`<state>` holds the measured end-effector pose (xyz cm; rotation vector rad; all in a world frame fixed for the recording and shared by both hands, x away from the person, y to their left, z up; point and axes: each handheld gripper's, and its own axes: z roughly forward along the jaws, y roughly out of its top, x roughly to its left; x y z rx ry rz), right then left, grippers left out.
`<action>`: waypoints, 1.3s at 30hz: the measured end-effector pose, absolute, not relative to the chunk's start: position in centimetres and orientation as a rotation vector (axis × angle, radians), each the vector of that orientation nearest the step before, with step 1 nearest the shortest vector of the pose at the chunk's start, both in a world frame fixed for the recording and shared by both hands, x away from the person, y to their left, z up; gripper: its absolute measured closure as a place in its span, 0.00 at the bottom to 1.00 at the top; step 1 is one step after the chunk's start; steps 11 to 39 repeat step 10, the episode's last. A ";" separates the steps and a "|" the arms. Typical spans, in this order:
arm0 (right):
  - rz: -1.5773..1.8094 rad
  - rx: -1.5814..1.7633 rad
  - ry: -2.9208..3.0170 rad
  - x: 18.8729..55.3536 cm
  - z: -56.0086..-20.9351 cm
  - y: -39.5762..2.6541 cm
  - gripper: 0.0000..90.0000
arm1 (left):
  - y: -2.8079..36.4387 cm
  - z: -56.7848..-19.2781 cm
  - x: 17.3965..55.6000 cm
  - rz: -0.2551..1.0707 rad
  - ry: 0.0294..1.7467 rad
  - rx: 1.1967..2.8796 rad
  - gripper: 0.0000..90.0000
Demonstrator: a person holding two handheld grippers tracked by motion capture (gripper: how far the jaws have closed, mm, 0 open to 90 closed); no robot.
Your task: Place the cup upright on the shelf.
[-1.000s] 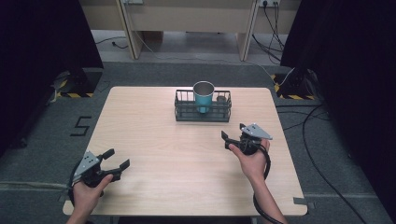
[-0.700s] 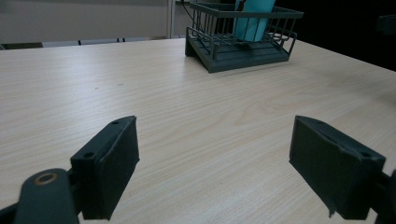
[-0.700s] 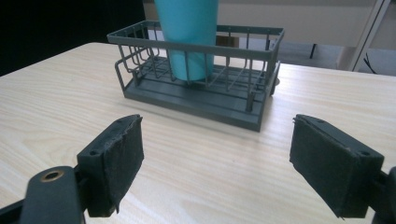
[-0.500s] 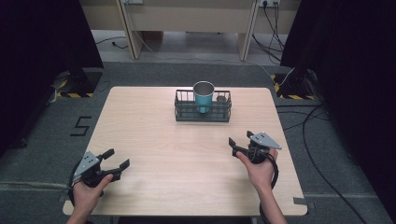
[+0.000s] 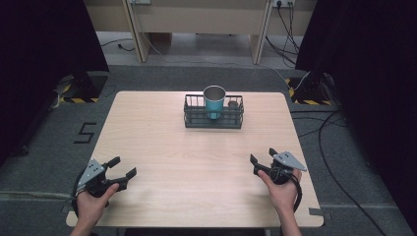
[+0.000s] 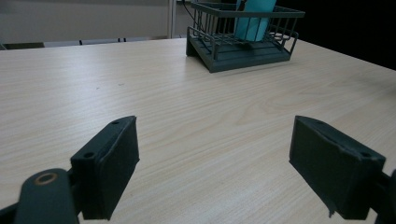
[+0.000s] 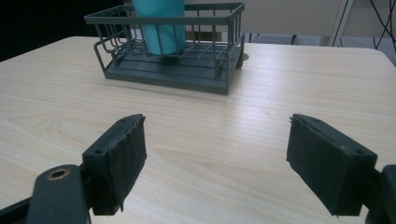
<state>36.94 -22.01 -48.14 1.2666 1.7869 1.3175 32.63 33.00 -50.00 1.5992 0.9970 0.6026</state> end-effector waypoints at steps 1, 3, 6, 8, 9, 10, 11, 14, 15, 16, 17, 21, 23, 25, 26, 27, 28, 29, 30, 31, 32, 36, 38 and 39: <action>1.322 1.269 1.782 36.8 -48.3 -22.1 0.23 | 33.0 -50.0 32.6 0.603 0.996 1.600 0.17; 1.319 1.274 1.788 36.6 -48.5 -22.2 0.25 | 33.0 -50.0 32.6 0.603 0.993 1.600 0.17; 1.313 1.272 1.793 36.3 -48.7 -22.3 0.26 | 33.0 -49.9 32.6 0.603 0.993 1.598 0.17; 1.316 1.264 1.795 36.2 -48.7 -22.2 0.24 | 33.0 -50.0 32.6 0.601 0.991 1.600 0.17; 1.318 1.262 1.792 36.2 -48.7 -22.1 0.23 | 32.9 -49.9 32.6 0.601 0.990 1.600 0.17; 1.321 1.260 1.796 36.2 -48.7 -22.1 0.22 | 32.9 -49.9 32.6 0.602 0.988 1.600 0.17; 1.321 1.260 1.796 36.2 -48.7 -22.1 0.22 | 32.9 -49.9 32.6 0.602 0.988 1.600 0.17; 1.321 1.260 1.796 36.2 -48.7 -22.1 0.22 | 32.9 -49.9 32.6 0.602 0.988 1.600 0.17; 1.321 1.260 1.796 36.2 -48.7 -22.1 0.22 | 32.9 -49.9 32.6 0.602 0.988 1.600 0.17; 1.321 1.260 1.796 36.2 -48.7 -22.1 0.22 | 32.9 -49.9 32.6 0.602 0.988 1.600 0.17; 1.321 1.260 1.796 36.2 -48.7 -22.1 0.22 | 32.9 -49.9 32.6 0.602 0.988 1.600 0.17; 1.321 1.260 1.796 36.2 -48.7 -22.1 0.22 | 32.9 -49.9 32.6 0.602 0.988 1.600 0.17; 1.321 1.260 1.796 36.2 -48.7 -22.1 0.22 | 32.9 -49.9 32.6 0.602 0.988 1.600 0.17; 1.321 1.260 1.796 36.2 -48.7 -22.1 0.22 | 32.9 -49.9 32.6 0.602 0.988 1.600 0.17; 1.321 1.260 1.796 36.2 -48.7 -22.1 0.22 | 32.9 -49.9 32.6 0.602 0.988 1.600 0.17; 1.321 1.260 1.796 36.2 -48.7 -22.1 0.22 | 32.9 -49.9 32.6 0.602 0.988 1.600 0.17; 1.321 1.260 1.796 36.2 -48.7 -22.1 0.22 | 32.9 -49.9 32.6 0.602 0.988 1.600 0.17; 1.321 1.260 1.796 36.2 -48.7 -22.1 0.22 | 32.9 -49.9 32.6 0.602 0.988 1.600 0.17; 1.321 1.260 1.796 36.2 -48.7 -22.1 0.22 | 32.9 -49.9 32.6 0.602 0.988 1.600 0.17; 1.321 1.260 1.796 36.2 -48.7 -22.1 0.22 | 32.9 -49.9 32.6 0.602 0.988 1.600 0.17; 1.321 1.260 1.796 36.2 -48.7 -22.1 0.22 | 32.9 -49.9 32.6 0.602 0.988 1.600 0.17; 1.321 1.260 1.796 36.2 -48.7 -22.1 0.22 | 32.9 -49.9 32.6 0.602 0.988 1.600 0.17; 1.321 1.260 1.796 36.2 -48.7 -22.1 0.22 | 32.9 -49.9 32.6 0.602 0.988 1.600 0.17; 1.321 1.260 1.796 36.2 -48.7 -22.1 0.22 | 32.9 -49.9 32.6 0.602 0.988 1.600 0.17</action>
